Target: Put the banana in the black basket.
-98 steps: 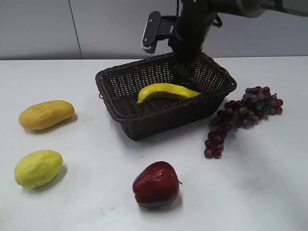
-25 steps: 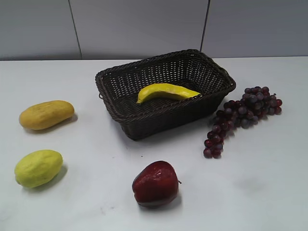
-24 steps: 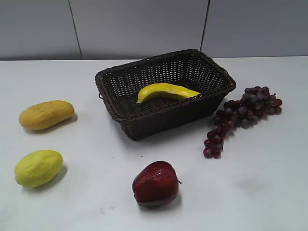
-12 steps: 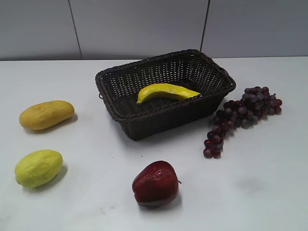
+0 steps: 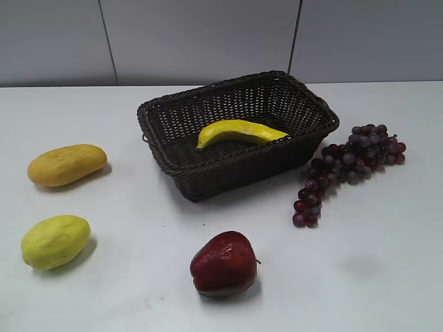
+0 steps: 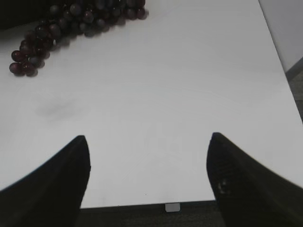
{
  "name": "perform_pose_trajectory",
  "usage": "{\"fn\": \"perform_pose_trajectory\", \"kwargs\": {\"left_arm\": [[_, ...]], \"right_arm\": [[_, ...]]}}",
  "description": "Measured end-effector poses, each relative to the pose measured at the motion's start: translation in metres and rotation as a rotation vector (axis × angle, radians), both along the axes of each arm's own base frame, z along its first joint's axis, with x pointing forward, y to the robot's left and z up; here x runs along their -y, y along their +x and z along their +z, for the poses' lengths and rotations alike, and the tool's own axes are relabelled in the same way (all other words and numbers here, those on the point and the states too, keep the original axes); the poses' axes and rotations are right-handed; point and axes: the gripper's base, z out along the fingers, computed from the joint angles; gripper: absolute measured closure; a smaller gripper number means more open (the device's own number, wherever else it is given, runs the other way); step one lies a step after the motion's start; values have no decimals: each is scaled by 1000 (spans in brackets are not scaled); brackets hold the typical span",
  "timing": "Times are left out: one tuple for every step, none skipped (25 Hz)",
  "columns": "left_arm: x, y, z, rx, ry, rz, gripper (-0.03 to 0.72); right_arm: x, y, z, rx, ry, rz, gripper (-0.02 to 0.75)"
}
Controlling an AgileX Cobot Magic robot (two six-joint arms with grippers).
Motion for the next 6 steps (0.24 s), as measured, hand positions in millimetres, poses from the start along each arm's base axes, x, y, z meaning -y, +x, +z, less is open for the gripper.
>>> {"fn": "perform_pose_trajectory", "kwargs": {"left_arm": [[0,0,0,0,0,0,456],[0,0,0,0,0,0,456],[0,0,0,0,0,0,456],[0,0,0,0,0,0,456],[0,0,0,0,0,0,456],[0,0,0,0,0,0,456]], "right_arm": [[0,-2,0,15,1,0,155],[0,-5,1,30,2,0,155],[0,-7,1,45,3,0,155],[1,-9,1,57,4,0,155],[1,-11,1,71,4,0,155],[1,-13,1,86,5,0,155]]}}
